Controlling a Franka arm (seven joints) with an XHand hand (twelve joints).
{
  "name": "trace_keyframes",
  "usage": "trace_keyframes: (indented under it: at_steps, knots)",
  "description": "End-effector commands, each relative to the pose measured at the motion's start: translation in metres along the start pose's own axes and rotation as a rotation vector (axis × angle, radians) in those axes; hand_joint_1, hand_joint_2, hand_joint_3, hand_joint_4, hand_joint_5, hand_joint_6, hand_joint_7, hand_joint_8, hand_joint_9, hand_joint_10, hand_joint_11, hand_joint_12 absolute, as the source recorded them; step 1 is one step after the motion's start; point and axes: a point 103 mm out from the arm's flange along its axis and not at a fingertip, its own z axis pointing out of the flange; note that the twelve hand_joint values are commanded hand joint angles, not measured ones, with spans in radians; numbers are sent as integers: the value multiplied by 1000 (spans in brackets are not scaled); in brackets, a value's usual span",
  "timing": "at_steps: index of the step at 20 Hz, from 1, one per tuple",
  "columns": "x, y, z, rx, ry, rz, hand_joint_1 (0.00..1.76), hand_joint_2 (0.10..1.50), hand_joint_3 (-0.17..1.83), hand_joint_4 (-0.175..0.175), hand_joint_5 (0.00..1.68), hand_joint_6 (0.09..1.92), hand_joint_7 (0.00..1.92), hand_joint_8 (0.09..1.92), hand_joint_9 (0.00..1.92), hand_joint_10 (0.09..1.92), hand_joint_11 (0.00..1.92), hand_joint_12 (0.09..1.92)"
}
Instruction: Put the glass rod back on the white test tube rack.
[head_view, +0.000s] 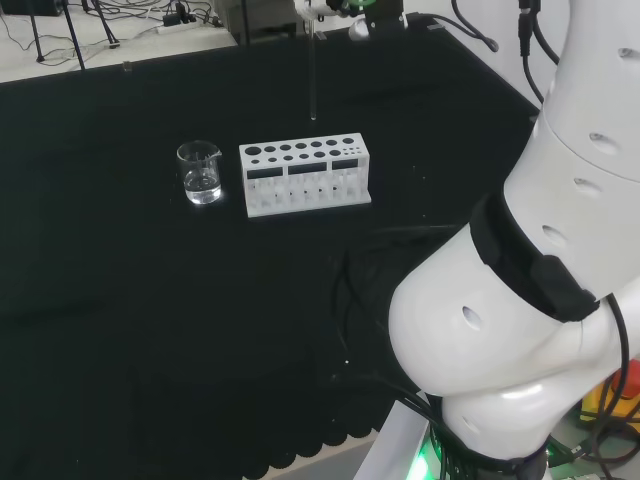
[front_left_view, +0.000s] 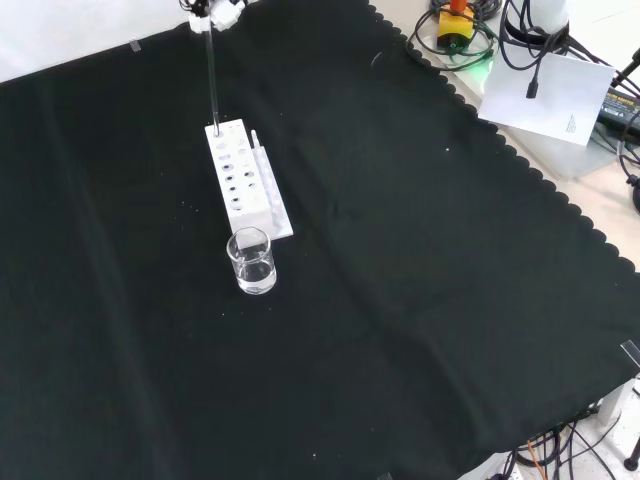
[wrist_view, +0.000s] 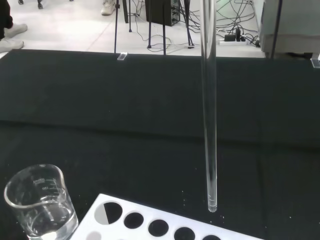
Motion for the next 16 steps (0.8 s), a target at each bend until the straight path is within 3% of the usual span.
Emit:
trace_keyframes:
  at_steps: [1, 7, 16]
  knots:
    - [-2, -1, 9, 9, -1, 3, 1296, 1152, -175, -175, 1156, 431, 1075, 1192, 1601, 824, 1622, 592]
    - [-10, -2, 25, 23, 2, 10, 1296, 1152, -175, -175, 1156, 431, 1075, 1192, 1602, 824, 1622, 592]
    - [0, 1, 35, 40, 8, -1, 1296, 1152, -175, -175, 1156, 432, 1075, 1192, 1603, 824, 1621, 593]
